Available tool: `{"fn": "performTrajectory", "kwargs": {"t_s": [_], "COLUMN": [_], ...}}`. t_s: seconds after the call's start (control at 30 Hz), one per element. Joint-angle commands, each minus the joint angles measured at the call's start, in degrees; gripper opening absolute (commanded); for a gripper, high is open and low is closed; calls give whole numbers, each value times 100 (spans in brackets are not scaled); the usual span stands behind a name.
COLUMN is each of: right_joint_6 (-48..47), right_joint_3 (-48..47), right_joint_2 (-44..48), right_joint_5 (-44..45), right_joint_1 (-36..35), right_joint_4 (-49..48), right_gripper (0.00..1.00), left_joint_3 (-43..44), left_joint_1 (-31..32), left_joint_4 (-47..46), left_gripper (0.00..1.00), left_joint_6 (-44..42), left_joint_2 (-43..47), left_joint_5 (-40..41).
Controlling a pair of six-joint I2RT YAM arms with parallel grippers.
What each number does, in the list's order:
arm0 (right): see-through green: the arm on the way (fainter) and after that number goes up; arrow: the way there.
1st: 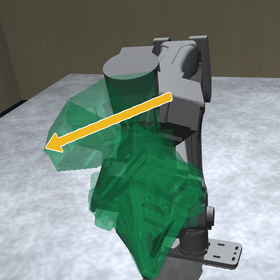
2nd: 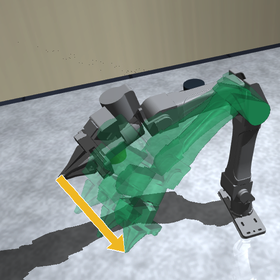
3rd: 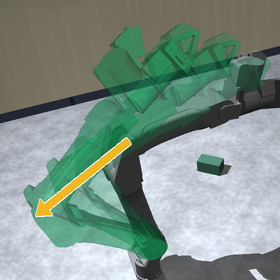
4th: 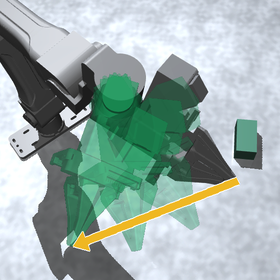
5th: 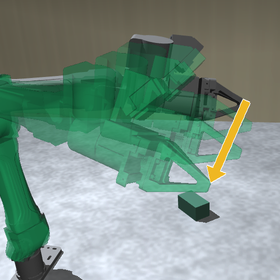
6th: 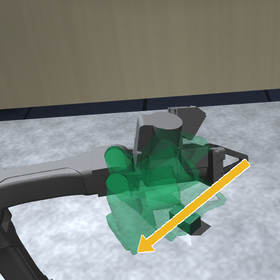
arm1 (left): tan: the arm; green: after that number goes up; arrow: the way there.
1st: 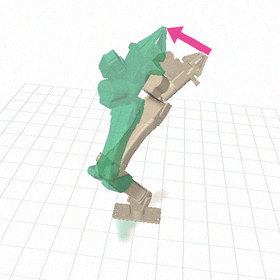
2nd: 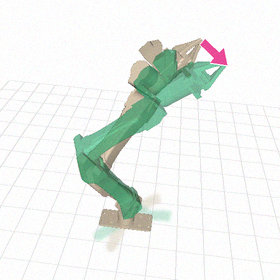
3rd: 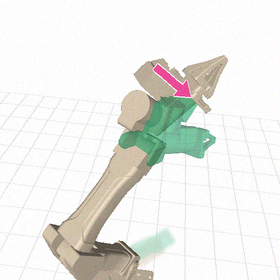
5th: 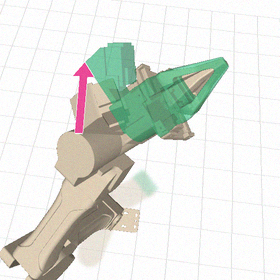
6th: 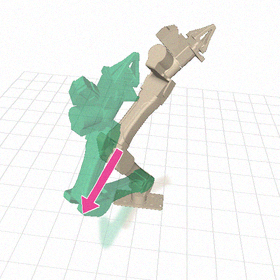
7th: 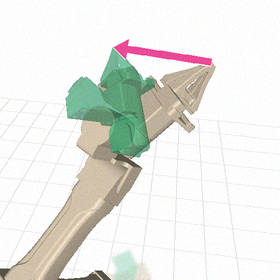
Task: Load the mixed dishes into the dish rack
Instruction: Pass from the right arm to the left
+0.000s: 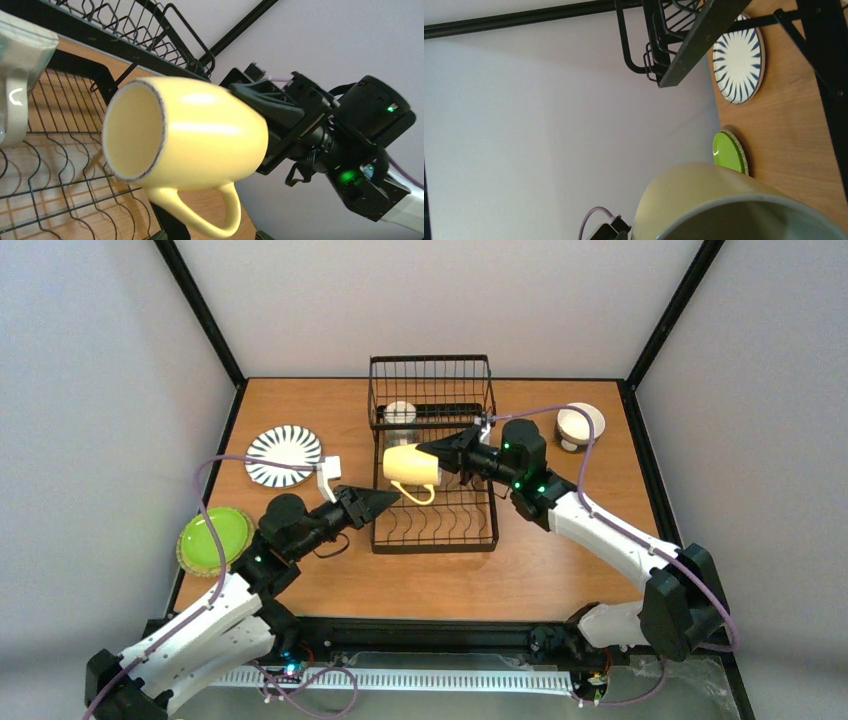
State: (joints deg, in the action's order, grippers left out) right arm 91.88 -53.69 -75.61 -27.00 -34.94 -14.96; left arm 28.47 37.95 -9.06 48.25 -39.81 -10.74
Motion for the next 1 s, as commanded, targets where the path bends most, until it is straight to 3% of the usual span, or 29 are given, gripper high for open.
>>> {"fn": "performTrajectory", "kwargs": {"t_s": [0.0, 0.57, 0.97], "right_joint_6": [570, 1153, 1444], "right_joint_3": [52, 290, 420], "right_joint_2": [-8, -363, -730], "right_joint_5": [-338, -803, -1054], "right_joint_1": [41, 36, -9], "right_joint_4": [-898, -1758, -2371], "right_gripper": [2, 2, 2], "left_joint_3": [-64, -194, -80], "left_joint_1": [28, 28, 28], "left_joint_4": [-484, -1205, -1958], "left_gripper": [100, 100, 100], "left_joint_6": [-35, -96, -167], "left_joint_2": [-2, -522, -1109], "left_joint_5": [59, 43, -453]}}
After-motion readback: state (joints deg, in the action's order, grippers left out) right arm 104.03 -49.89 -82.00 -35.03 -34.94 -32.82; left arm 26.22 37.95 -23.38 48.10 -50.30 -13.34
